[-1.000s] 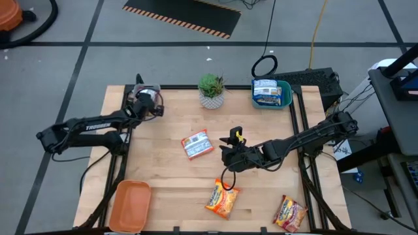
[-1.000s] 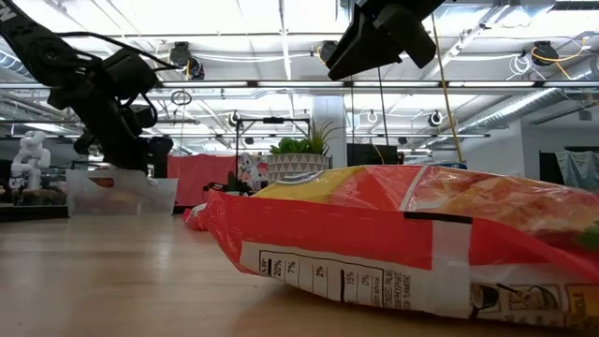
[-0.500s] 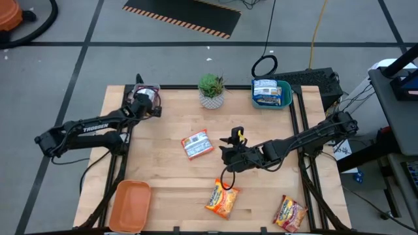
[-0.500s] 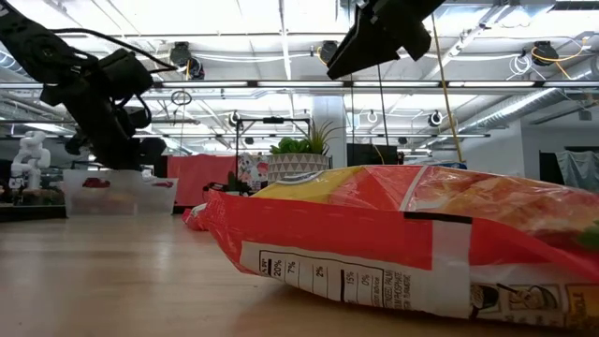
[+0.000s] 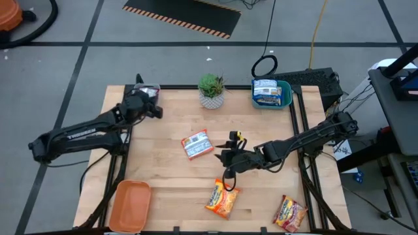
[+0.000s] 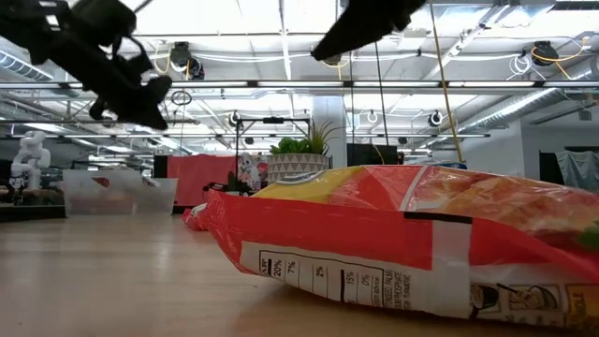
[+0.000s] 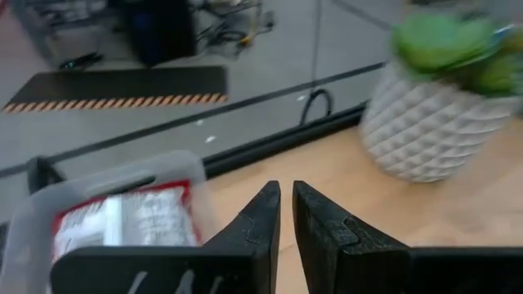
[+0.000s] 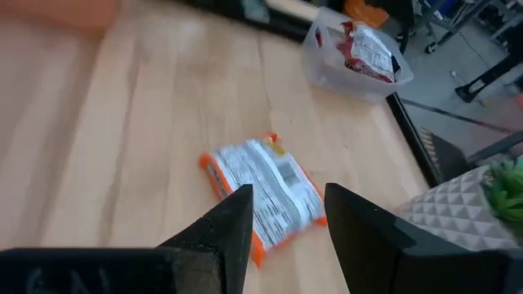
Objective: Sort Maruchan noodles
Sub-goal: Put the top orange noodle pack into the orange bin
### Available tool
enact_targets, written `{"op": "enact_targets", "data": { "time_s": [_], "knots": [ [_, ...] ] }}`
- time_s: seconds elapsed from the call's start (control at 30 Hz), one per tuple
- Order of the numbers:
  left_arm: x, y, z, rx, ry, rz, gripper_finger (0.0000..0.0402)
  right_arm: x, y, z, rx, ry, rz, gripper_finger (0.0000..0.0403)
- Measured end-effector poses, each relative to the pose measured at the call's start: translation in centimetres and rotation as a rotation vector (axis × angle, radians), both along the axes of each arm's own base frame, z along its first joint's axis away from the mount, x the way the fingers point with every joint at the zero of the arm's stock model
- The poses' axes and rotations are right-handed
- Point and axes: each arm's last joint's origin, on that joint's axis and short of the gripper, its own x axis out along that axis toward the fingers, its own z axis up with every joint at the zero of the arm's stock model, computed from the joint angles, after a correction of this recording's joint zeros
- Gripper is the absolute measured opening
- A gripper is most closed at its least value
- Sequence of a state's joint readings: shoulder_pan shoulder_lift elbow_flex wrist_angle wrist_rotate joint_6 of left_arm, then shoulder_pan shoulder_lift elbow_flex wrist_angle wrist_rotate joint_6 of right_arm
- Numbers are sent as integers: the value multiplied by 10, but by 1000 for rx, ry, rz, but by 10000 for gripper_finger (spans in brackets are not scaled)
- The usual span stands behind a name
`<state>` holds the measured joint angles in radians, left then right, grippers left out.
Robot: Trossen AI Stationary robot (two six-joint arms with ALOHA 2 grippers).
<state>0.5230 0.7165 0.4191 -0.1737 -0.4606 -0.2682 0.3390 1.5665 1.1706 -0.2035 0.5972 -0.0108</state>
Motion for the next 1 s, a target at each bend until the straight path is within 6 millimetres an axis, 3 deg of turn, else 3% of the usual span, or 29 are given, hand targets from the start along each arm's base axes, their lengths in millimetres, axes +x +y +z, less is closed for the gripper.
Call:
{"op": "enact_targets", "data": {
  "time_s": [0.2,0.4,0.73,1.0],
  "knots": [
    [0,-17,19,12,-96,-214,40,15,-8,-2,214,-158,-137,146],
    [6,-32,22,-44,-135,-421,40,23,-13,-21,370,-63,-106,146],
    [9,-76,-9,-255,1,-612,40,31,-10,-67,382,59,-246,146],
    [10,-107,-7,-199,-40,-684,40,34,4,-99,235,166,-172,182]
  ]
}}
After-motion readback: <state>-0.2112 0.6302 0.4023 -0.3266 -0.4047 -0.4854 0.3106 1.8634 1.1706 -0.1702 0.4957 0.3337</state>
